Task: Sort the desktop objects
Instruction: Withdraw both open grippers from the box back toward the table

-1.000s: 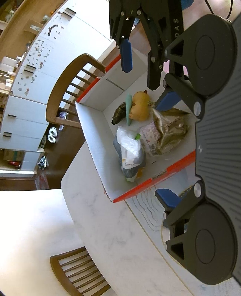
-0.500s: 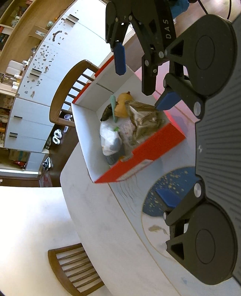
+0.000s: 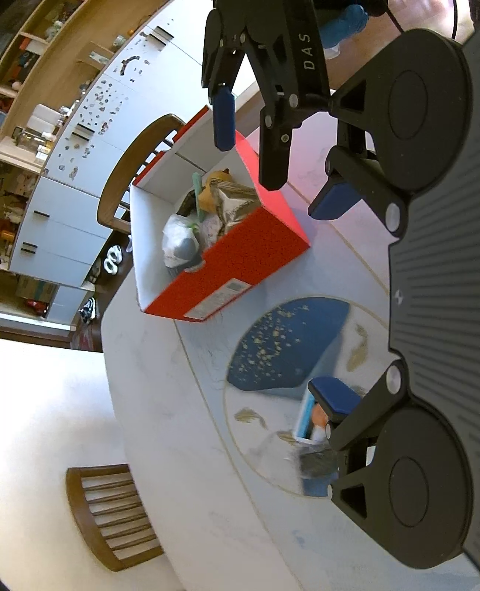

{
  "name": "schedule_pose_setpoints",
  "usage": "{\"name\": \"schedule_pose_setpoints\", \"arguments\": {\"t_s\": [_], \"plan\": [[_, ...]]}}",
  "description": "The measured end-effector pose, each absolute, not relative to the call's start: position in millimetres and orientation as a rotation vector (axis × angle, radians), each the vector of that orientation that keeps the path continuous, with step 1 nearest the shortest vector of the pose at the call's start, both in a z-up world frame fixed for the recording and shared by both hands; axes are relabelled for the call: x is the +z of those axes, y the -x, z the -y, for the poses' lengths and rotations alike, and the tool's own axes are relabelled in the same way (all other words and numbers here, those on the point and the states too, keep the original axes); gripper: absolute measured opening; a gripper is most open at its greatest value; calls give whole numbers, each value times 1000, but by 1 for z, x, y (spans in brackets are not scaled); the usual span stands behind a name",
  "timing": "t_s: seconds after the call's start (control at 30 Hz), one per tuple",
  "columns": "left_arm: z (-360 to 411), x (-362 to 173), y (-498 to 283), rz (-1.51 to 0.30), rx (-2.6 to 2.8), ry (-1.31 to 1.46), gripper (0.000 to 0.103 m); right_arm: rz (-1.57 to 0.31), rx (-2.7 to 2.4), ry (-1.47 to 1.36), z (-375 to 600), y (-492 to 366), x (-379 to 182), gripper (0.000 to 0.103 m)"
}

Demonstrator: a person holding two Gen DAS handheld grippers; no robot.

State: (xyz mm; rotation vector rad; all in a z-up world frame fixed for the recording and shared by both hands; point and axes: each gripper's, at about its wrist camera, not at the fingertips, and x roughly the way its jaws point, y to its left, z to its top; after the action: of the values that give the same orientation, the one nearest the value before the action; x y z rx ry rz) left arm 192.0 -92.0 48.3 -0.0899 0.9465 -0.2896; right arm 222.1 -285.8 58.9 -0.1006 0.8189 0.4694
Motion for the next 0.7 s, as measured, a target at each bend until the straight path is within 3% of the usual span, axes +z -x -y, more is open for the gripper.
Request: {"name": "schedule_pose_setpoints", "arguments": {"t_s": [0.23, 0.33, 0.7], "plan": [[68, 39, -173, -946, -277, 137, 92, -822, 501, 109, 264, -213, 53, 87], [59, 37, -165, -940, -266, 137, 102, -822, 517, 112, 254, -210, 49, 90], [22, 11, -142, -949, -202, 134, 103, -826, 556, 137, 222, -206, 30, 95]]}}
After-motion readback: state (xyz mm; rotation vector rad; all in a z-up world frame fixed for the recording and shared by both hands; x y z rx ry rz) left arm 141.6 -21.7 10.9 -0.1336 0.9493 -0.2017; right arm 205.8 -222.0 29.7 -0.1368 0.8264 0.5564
